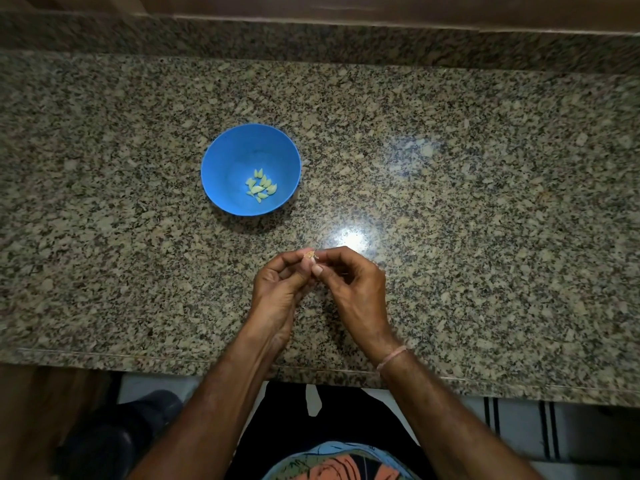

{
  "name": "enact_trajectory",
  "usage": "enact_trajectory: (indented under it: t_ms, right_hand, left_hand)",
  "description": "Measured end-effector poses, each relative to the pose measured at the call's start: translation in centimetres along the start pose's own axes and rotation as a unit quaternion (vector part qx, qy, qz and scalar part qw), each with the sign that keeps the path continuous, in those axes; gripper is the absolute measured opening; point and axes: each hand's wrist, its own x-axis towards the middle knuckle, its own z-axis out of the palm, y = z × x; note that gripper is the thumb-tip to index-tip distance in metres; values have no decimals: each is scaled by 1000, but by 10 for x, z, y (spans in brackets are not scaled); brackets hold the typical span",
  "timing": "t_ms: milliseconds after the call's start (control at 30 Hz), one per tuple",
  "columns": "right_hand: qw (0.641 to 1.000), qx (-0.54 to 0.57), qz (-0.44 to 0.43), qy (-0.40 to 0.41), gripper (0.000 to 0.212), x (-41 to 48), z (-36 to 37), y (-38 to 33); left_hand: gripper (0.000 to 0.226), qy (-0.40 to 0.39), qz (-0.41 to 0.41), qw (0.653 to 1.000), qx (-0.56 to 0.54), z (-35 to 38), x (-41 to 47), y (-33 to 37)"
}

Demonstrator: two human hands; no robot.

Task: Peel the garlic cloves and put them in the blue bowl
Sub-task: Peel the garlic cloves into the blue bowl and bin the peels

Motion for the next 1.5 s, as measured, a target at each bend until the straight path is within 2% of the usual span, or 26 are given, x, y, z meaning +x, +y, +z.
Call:
enact_trajectory:
  t_ms: [233, 367, 467, 700, 800, 1000, 1267, 1333, 1433, 1500]
  right_hand:
    - [1000, -8, -11, 22, 12, 1, 2, 1]
    - [997, -53, -36, 39, 4, 2, 6, 2]
    - [997, -66, -17, 22, 2, 7, 5, 7]
    - [1000, -21, 15, 1, 4, 11, 3, 8]
    - [1000, -9, 23, 5, 2, 12, 1, 9]
    - [997, -73, 6, -4, 4, 10, -1, 12]
    - [999, -16, 51, -3, 6, 11, -4, 16]
    - [997, -21, 80, -3, 6, 11, -6, 18]
    - [991, -109, 81, -12, 6, 9, -11, 22]
    - [984, -162, 69, -34, 6, 5, -12, 23]
  left_hand:
    - [18, -11, -5, 1000, -15, 0, 3, -2]
    - [20, 1, -3, 1000, -16, 3, 3, -7]
    - [23, 4, -17, 1000, -1, 2, 4, -11]
    - [30, -5, -41, 999, 19, -2, 10, 0]
    - [21, -11, -66, 997, 24, -1, 11, 4]
    - [13, -6, -43, 992, 119, 0, 13, 6]
    - [14, 31, 36, 964, 262, -4, 13, 9]
    - [13, 46, 85, 941, 325, -7, 14, 11]
    - [11, 67, 195, 853, 480, -9, 19, 19]
    - [16, 62, 246, 803, 540, -11, 24, 21]
